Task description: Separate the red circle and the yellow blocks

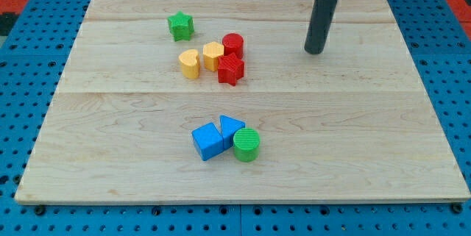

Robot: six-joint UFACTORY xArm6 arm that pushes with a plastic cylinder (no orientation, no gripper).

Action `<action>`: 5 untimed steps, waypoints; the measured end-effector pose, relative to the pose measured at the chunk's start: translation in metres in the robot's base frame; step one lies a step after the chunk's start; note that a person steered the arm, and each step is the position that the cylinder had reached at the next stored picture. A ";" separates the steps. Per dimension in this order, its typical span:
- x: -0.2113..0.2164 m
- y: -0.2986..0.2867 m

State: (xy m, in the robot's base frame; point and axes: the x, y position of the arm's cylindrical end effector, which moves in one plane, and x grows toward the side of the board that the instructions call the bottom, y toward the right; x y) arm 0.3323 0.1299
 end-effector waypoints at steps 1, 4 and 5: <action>-0.035 0.000; -0.101 -0.031; -0.101 -0.033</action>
State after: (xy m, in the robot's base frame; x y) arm 0.2312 0.0972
